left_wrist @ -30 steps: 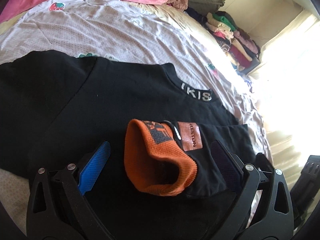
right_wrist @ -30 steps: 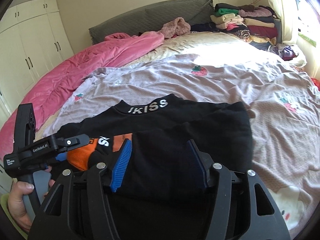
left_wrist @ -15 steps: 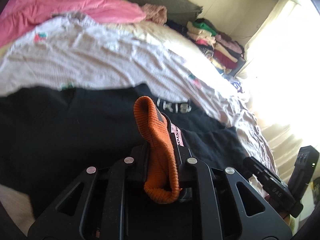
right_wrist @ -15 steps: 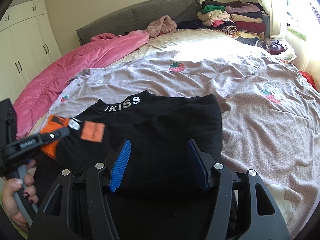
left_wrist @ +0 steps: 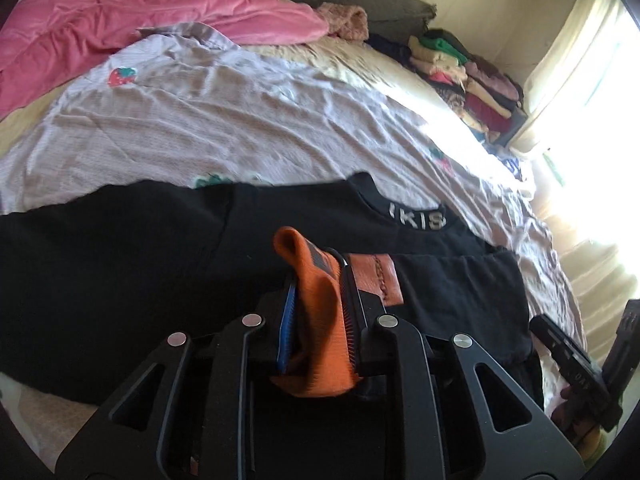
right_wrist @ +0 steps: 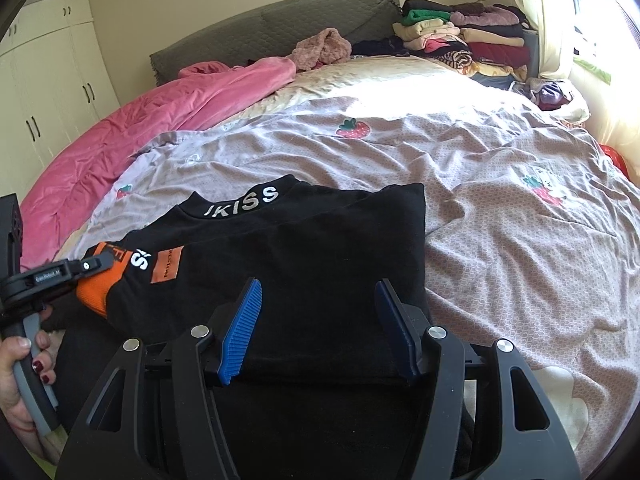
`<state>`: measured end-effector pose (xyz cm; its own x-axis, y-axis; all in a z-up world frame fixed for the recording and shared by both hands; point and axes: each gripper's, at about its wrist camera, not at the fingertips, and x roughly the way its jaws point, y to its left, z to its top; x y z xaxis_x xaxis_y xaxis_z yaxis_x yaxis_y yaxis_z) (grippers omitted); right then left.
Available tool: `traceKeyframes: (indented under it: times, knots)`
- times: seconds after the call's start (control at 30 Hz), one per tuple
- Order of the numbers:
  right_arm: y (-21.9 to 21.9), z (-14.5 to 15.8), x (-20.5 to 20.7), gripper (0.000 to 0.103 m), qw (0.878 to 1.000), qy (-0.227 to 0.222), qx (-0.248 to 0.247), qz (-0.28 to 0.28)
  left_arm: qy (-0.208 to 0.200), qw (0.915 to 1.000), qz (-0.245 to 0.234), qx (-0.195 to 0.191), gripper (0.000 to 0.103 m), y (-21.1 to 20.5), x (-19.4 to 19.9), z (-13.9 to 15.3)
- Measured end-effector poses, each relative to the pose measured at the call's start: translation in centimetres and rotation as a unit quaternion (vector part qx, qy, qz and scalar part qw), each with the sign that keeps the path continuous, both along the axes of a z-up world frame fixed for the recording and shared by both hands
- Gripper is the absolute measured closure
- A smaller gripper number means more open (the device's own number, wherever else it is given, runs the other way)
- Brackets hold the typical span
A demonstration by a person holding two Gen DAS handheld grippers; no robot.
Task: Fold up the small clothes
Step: 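Lay the orange cuff flat on the shirt body and open the left tool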
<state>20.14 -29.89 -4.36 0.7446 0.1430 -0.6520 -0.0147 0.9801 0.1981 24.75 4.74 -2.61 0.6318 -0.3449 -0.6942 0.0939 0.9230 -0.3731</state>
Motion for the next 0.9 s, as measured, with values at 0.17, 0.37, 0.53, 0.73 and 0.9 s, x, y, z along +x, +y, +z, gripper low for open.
traceKeyframes:
  times: [0.17, 0.37, 0.53, 0.73, 0.9]
  knots:
    - [0.7, 0.1, 0.2, 0.045, 1.0, -0.002, -0.006, 0.009, -0.032, 0.999, 0.031, 0.006, 0.09, 2.2, -0.8, 2.0]
    - [1.2, 0.3, 0.4, 0.045, 1.0, -0.006, -0.012, 0.019, -0.037, 0.9982, -0.047, -0.007, 0.09, -1.8, -1.8, 2.6]
    - [1.5, 0.5, 0.5, 0.042, 1.0, -0.006, -0.009, 0.025, 0.011, 0.9968, -0.063, 0.048, 0.084, -3.9, -1.1, -0.5]
    - [2.2, 0.1, 1.6, 0.038, 0.999, 0.002, -0.011, 0.04, 0.049, 0.9957, -0.054, 0.057, 0.083, -3.2, -0.4, -3.4]
    - [1.2, -2.7, 3.5, 0.025, 0.997, 0.067, -0.046, -0.003, 0.049, 0.9961, -0.056, 0.048, 0.083, -2.8, -0.9, -3.3]
